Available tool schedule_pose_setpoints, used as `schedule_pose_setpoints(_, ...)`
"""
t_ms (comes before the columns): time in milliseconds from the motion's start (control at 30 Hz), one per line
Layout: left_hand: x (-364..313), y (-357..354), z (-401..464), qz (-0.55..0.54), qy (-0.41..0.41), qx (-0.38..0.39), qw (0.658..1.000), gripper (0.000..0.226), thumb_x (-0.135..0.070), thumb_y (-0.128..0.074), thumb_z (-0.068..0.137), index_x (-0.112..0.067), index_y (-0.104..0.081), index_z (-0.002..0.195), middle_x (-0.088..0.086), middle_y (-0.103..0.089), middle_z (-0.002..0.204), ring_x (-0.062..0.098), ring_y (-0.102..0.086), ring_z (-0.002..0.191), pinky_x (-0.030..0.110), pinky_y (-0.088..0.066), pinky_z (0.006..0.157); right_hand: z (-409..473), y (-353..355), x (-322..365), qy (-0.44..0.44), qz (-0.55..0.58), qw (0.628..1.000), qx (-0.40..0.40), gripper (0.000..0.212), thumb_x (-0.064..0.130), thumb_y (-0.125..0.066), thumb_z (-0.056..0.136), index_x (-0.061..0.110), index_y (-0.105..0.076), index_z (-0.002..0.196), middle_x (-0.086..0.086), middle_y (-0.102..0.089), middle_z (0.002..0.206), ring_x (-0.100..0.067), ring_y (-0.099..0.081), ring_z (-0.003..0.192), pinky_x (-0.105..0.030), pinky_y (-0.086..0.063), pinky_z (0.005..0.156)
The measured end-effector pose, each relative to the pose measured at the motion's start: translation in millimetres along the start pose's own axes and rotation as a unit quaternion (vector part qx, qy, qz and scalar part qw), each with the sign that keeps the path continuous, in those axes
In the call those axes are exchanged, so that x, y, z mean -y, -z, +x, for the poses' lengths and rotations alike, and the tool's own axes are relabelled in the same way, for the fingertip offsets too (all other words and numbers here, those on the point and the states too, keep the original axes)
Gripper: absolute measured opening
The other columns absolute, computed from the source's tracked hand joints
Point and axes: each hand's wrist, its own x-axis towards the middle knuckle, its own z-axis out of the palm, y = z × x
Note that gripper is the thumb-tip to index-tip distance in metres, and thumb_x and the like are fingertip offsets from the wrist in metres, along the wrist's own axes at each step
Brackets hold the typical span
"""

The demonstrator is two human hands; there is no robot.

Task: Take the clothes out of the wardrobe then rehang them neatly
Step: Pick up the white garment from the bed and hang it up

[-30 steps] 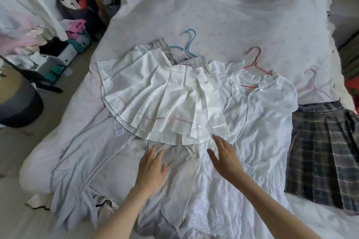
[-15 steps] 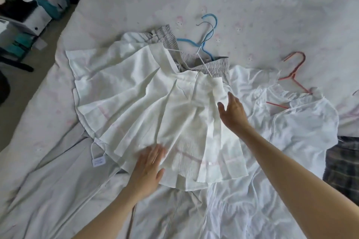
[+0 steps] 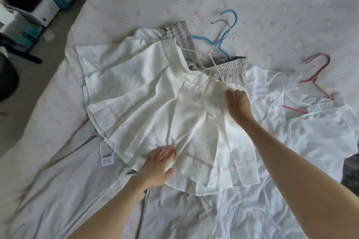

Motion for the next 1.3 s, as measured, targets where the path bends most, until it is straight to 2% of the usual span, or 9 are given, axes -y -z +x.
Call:
schedule_pose_setpoints(133, -16.4, 5.1, -31.4, -0.122, -0.009, -0.087, 0.989, 0.044, -0.033, -0.036, 0.098, -0.018, -0.034, 0.139, -0.005, -0.023, 0.15, 0.018, -0.017, 0.141, 0.029, -0.024, 0.111, -42.5, 16.2, 3.6, 0.049, 0.009, 0.998, -0.033, 0.035, 0.024, -0.048, 0.096, -0.011, -0.053, 0.093, -0.03, -0.055, 0.099, -0.04, -0.052, 0.095, -0.036, -0.031, 0.076)
schedule_pose_setpoints(367, -63.3, 37.1, -96.6, -0.101, -0.056, -0.28, 0.953, 0.031, -0.014, -0.042, 0.096, -0.014, -0.053, 0.126, -0.003, -0.052, 0.13, 0.011, -0.044, 0.124, 0.01, -0.027, 0.096, -138.8, 86.9, -2.9, -0.011, 0.036, 0.991, -0.13, 0.031, 0.021, -0.054, 0.09, -0.009, -0.055, 0.079, -0.028, -0.06, 0.087, -0.041, -0.055, 0.087, -0.038, -0.035, 0.07)
schedule_pose_setpoints(500, -111.3, 86.1, -110.6, -0.071, -0.156, -0.398, 0.901, 0.038, -0.024, -0.036, 0.09, -0.005, -0.063, 0.11, 0.006, -0.063, 0.11, 0.021, -0.058, 0.105, 0.023, -0.042, 0.091, -203.4, 124.1, -22.7, -0.049, 0.039, 0.977, -0.205, 0.027, 0.023, -0.057, 0.087, 0.007, -0.045, 0.069, -0.022, -0.059, 0.078, -0.039, -0.055, 0.085, -0.039, -0.035, 0.07)
schedule_pose_setpoints(733, -208.9, 128.5, -135.9, -0.025, -0.317, -0.494, 0.809, 0.041, -0.02, -0.035, 0.088, -0.001, -0.053, 0.12, 0.016, -0.055, 0.122, 0.024, -0.046, 0.117, 0.034, -0.036, 0.099, -331.2, 182.9, -74.3, -0.053, -0.01, 0.931, -0.36, 0.035, 0.044, -0.042, 0.073, 0.018, -0.029, 0.053, 0.009, -0.033, 0.056, -0.012, -0.033, 0.058, -0.03, -0.016, 0.066)
schedule_pose_setpoints(900, -288.4, 131.2, -138.6, 0.092, -0.333, -0.421, 0.839, 0.038, -0.032, -0.046, 0.092, -0.013, -0.057, 0.123, 0.005, -0.061, 0.122, 0.03, -0.044, 0.125, 0.057, -0.028, 0.103, -438.3, 207.3, -118.9, -0.084, -0.089, 0.889, -0.442, 0.034, 0.03, -0.058, 0.075, 0.019, -0.032, 0.056, 0.006, -0.036, 0.057, -0.018, -0.036, 0.057, -0.026, -0.014, 0.063)
schedule_pose_setpoints(967, -323.9, 110.6, -151.2, 0.091, -0.356, -0.297, 0.881, 0.033, -0.033, -0.046, 0.097, -0.023, -0.055, 0.127, -0.003, -0.061, 0.122, 0.022, -0.043, 0.127, 0.042, -0.017, 0.109, -485.7, 216.6, -133.6, -0.111, -0.089, 0.867, -0.477, 0.028, 0.037, -0.047, 0.072, 0.021, -0.03, 0.056, 0.008, -0.034, 0.056, -0.019, -0.036, 0.054, -0.026, -0.013, 0.061)
schedule_pose_setpoints(1033, -354.5, 82.6, -169.6, 0.083, -0.406, -0.171, 0.894, 0.03, -0.035, -0.044, 0.097, -0.024, -0.059, 0.121, -0.007, -0.061, 0.118, 0.016, -0.052, 0.117, 0.023, -0.028, 0.092, -534.3, 222.4, -147.4, -0.16, -0.081, 0.831, -0.527, 0.027, 0.038, -0.046, 0.071, 0.02, -0.036, 0.054, 0.007, -0.038, 0.055, -0.02, -0.037, 0.054, -0.026, -0.013, 0.062)
schedule_pose_setpoints(1133, -396.0, 40.7, -201.7, 0.038, -0.484, -0.051, 0.873, 0.035, -0.05, -0.042, 0.087, -0.026, -0.067, 0.095, -0.005, -0.068, 0.098, 0.014, -0.06, 0.094, 0.02, -0.039, 0.074, -606.0, 224.1, -163.6, -0.257, -0.048, 0.777, -0.573, 0.034, 0.034, -0.053, 0.073, 0.004, -0.049, 0.058, 0.003, -0.044, 0.06, -0.008, -0.035, 0.057, -0.03, -0.022, 0.066)
schedule_pose_setpoints(1300, -464.6, -39.4, -249.9, -0.039, -0.56, 0.005, 0.828, 0.027, -0.041, -0.048, 0.088, -0.023, -0.066, 0.079, -0.004, -0.067, 0.077, 0.011, -0.059, 0.074, 0.014, -0.04, 0.066, -717.6, 214.8, -198.3, -0.305, -0.101, 0.746, -0.583, 0.028, 0.035, -0.045, 0.073, 0.013, -0.05, 0.057, 0.006, -0.049, 0.062, -0.013, -0.044, 0.067, -0.029, -0.024, 0.067)
